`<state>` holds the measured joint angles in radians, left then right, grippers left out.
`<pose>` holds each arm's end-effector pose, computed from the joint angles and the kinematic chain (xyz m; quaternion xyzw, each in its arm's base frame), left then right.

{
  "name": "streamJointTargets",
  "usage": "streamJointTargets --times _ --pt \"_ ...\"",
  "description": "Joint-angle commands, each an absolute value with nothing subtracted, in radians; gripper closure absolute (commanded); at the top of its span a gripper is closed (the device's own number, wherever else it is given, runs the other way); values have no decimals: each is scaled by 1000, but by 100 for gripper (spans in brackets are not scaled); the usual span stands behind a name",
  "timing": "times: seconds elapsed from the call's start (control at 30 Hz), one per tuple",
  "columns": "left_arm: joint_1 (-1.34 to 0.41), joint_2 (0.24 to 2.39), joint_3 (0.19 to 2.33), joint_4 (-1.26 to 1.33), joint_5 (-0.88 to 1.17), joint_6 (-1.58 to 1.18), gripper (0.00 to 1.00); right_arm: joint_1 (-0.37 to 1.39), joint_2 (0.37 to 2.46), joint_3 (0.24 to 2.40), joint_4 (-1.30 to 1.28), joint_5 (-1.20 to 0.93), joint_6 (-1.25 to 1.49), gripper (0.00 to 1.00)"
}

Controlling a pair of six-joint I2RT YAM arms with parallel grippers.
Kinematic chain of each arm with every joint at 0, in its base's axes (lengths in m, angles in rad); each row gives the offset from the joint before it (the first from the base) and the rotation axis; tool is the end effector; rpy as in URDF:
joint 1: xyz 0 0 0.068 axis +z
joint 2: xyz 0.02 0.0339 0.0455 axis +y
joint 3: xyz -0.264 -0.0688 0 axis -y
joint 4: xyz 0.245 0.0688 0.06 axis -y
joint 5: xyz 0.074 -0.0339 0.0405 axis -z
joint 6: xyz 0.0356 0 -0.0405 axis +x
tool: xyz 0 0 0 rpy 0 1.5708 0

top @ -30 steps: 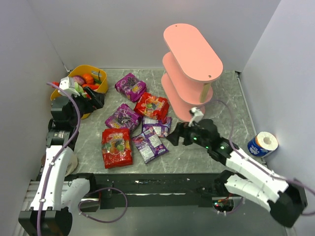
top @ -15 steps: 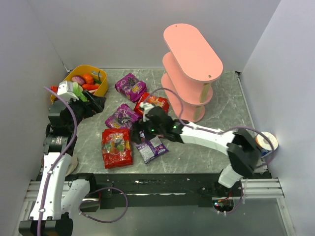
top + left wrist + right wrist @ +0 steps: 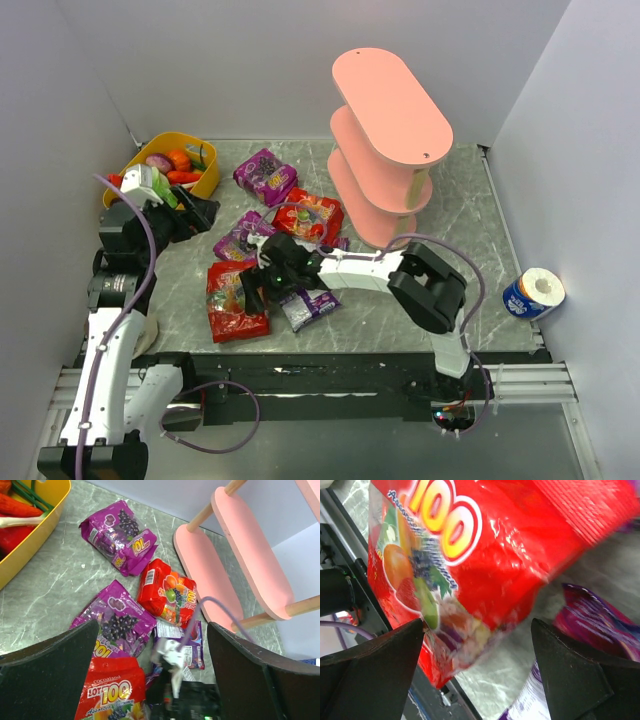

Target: Place and organize the candy bags onto the shelf

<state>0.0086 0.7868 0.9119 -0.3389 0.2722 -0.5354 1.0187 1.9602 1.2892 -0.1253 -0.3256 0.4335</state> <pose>0.1751 -0.0081 0.3676 -0.1252 0.7658 -0.2639 0.5729 0.2131 0.3676 0.1754 -0.3222 0.8572 0.3596 0.1790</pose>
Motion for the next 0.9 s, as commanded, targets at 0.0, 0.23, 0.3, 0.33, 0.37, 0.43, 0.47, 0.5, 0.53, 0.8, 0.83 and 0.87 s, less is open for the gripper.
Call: streamJointTargets --times 0.0,0.23,0.3,0.33,0.37,0.43,0.47,0.5,0.53,0.8,0.83,0.87 --pt "8 792 973 -347 293 -526 4 1022 2011 1364 -124 -361 456 7" --pt "8 796 997 -365 288 -522 4 1022 1982 1347 -106 -345 465 53" --pt "8 798 1000 -367 285 -522 4 1023 1950 1335 -103 -339 465 77" --pt "8 798 1002 -368 287 -522 4 1023 1942 1332 -104 -339 463 83" --pt "8 798 1003 -368 287 -523 4 1022 1933 1331 -106 -341 463 92" --pt "8 799 1006 -368 287 -526 4 1023 1907 1333 -115 -342 462 98" --pt "6 799 1006 -368 287 -528 4 1022 1896 1332 -118 -342 462 100" --pt "8 801 1008 -367 288 -528 4 1022 1870 1330 -120 -339 459 100" --pt "8 802 1009 -367 287 -529 4 1022 1856 1328 -126 -337 457 100" --pt "8 808 1020 -382 262 -532 4 1022 1656 1371 -198 -284 411 100" --pt "8 808 1023 -382 261 -534 4 1020 1637 1382 -210 -255 404 100" --pt "8 807 1022 -382 256 -537 4 1020 1622 1405 -237 -241 397 100"
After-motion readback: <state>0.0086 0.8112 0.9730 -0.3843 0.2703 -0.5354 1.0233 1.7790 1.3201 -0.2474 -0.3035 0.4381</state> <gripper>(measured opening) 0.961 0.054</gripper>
